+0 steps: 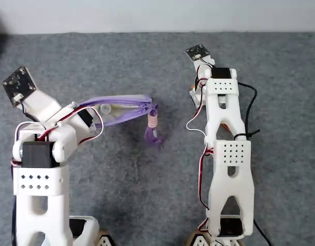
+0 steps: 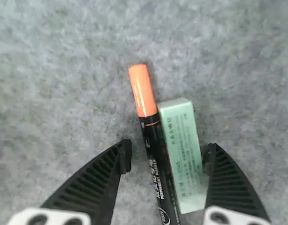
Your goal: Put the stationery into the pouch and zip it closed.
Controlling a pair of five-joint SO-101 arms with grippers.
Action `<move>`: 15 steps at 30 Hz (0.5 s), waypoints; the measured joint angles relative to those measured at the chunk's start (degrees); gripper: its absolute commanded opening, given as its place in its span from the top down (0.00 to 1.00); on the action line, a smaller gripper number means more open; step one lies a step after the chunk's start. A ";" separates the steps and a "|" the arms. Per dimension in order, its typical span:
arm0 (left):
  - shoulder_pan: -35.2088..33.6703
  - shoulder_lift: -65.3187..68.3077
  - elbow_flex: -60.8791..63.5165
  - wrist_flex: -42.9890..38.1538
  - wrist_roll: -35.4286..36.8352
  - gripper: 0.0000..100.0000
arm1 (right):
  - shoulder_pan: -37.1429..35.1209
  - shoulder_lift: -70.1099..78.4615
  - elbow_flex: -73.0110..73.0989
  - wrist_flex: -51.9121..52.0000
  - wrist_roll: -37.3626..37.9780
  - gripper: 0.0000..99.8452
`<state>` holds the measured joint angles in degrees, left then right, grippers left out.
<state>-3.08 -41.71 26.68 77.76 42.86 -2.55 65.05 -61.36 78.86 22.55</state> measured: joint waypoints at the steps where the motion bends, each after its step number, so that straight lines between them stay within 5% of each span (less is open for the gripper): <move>1: 0.00 0.00 0.00 0.00 0.00 0.99 | 0.00 0.00 -0.26 0.00 0.00 0.82; 5: 0.00 0.00 0.00 0.00 0.00 0.99 | 0.09 0.53 -1.58 0.97 1.49 1.00; 15: 0.00 0.00 0.00 0.00 0.00 0.99 | 0.53 0.62 -4.75 7.12 3.69 0.95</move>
<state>-3.08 -41.71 26.68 77.76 42.86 -2.02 65.67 -66.11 85.98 26.24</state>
